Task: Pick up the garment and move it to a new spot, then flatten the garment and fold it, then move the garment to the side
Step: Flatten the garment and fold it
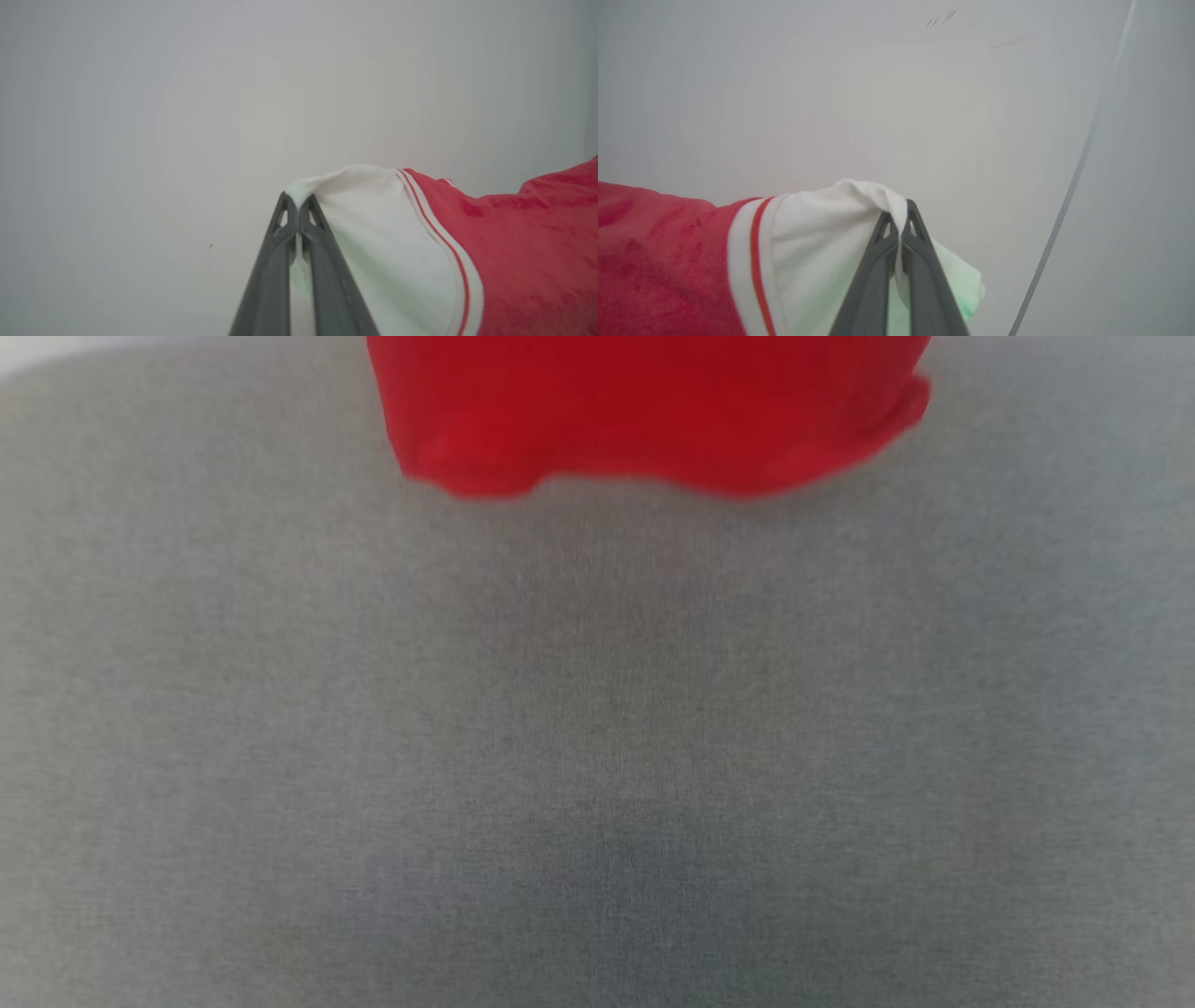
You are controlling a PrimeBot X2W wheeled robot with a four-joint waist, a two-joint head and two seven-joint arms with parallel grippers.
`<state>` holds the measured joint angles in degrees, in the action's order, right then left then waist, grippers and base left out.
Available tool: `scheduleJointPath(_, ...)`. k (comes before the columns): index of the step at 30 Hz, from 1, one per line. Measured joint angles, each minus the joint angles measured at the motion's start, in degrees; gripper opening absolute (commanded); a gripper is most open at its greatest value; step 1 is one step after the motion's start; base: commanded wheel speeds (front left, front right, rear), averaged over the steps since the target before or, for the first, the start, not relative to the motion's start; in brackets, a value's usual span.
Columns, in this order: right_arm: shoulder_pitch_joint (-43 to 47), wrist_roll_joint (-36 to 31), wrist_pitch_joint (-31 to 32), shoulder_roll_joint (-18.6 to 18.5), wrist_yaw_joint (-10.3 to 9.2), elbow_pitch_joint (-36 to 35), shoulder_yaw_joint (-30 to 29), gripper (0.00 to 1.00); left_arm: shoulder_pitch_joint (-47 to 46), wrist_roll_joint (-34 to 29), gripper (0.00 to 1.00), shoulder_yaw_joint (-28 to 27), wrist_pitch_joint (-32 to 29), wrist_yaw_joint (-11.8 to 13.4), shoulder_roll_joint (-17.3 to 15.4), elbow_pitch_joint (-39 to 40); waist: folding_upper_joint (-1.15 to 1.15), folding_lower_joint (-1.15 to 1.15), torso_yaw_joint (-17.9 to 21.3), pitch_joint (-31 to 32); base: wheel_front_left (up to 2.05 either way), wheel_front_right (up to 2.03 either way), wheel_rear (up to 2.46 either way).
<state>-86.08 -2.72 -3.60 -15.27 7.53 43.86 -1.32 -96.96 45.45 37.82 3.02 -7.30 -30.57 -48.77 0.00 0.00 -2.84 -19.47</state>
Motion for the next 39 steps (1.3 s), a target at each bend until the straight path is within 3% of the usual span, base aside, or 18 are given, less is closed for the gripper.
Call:
scheduleJointPath(4,-4.8,-7.2,-9.0,0.1,0.00,1.7,-4.3,0.00,-4.7,-1.6,0.00,-0.7,7.5,0.1,1.3,-2.4,0.00,0.00,-0.1,-4.4,0.00,0.00,0.00)
scheduleJointPath(9,-7.2,-15.6,-11.2,1.3,0.01,-0.5,-8.4,0.00,-8.8,-4.0,0.00,-2.4,11.8,0.2,2.6,-3.3,0.00,0.00,-0.6,-9.0,0.00,0.00,0.00)
scheduleJointPath(14,-4.0,-17.3,-11.4,1.9,0.01,-0.7,-6.0,0.00,-5.3,-6.3,0.00,-5.0,12.0,0.0,3.0,1.8,0.00,0.00,-2.0,-10.5,0.00,0.00,0.00)
scheduleJointPath(17,0.5,-15.5,-11.4,1.4,0.01,2.2,-4.1,0.00,2.0,-5.4,0.00,-2.8,12.0,0.0,3.1,4.2,0.00,0.00,-2.5,-9.3,0.00,0.00,0.00)
scheduleJointPath(24,9.8,-6.2,-11.4,1.3,0.01,8.1,3.9,0.00,14.4,2.4,0.00,5.8,11.2,-0.1,-0.5,8.4,0.00,0.00,-2.9,-5.3,0.00,0.00,0.00)
scheduleJointPath(29,18.7,6.6,-10.2,1.7,0.01,10.1,13.0,0.00,26.0,8.8,0.00,11.3,8.6,-0.1,-5.1,13.5,0.00,0.00,-3.0,-1.1,0.00,0.00,0.00)
scheduleJointPath(35,31.4,21.1,-5.7,-4.0,0.01,0.4,25.5,0.00,39.0,13.8,0.00,16.1,7.8,-0.1,-11.4,22.8,0.00,0.00,-2.9,3.9,0.00,0.00,0.00)
scheduleJointPath(39,40.7,29.6,-3.0,-11.1,0.01,-10.6,31.2,0.00,48.2,16.5,0.00,17.3,8.1,0.0,-16.9,29.3,0.00,0.00,-2.6,6.9,0.00,0.00,0.00)
